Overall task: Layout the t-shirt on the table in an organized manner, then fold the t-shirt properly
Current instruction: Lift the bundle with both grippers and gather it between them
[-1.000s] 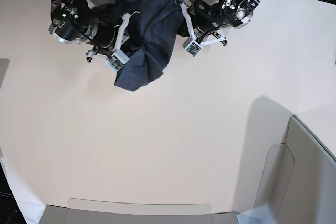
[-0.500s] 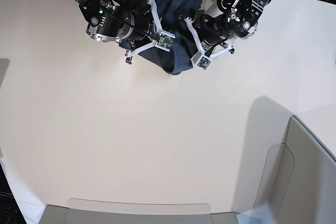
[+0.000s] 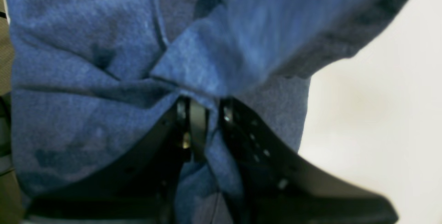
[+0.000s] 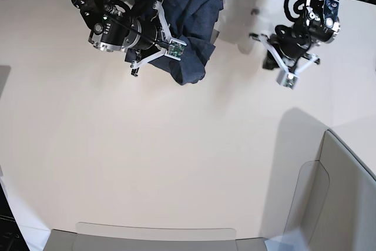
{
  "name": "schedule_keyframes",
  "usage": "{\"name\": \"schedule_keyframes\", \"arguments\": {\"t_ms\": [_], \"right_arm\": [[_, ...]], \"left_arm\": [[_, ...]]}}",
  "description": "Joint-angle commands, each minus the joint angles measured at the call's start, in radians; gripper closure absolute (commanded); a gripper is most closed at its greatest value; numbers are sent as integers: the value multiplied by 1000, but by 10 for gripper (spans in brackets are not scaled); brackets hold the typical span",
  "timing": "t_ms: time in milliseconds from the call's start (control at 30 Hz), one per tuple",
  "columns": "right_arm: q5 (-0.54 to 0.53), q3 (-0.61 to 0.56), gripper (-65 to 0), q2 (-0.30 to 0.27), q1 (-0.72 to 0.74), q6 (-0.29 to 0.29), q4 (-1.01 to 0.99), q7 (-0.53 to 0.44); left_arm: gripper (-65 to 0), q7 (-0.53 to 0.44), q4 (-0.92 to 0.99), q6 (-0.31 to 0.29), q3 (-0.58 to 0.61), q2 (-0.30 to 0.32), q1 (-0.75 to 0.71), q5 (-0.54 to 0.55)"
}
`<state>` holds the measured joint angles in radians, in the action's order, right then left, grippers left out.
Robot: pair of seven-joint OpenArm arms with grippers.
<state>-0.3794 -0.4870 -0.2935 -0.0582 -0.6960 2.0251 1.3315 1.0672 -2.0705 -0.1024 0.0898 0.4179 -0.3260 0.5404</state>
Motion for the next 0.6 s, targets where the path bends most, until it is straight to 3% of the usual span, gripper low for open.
{"name": "schedule_keyframes", "arguments": {"t_ms": [0, 100, 233, 467, 567], "right_arm": [[-7, 3, 0, 0, 10, -2, 15, 7], [-7, 3, 0, -2, 10, -2, 15, 7], [-7, 3, 0, -2, 19, -2, 13, 7], [-7, 3, 0, 3, 24, -2, 13, 7], [-7, 3, 0, 3, 24, -2, 13, 7]], "left_arm": [[-4, -3, -19, -58, -22, 0, -42, 37], [-4, -6, -19, -210, -78, 0, -157, 109], [-4, -8, -19, -351, -104, 0, -235, 171], [-4, 2, -19, -360, -84, 2, -295, 301], [-4, 40, -19, -360, 0, 28, -284, 363]]}}
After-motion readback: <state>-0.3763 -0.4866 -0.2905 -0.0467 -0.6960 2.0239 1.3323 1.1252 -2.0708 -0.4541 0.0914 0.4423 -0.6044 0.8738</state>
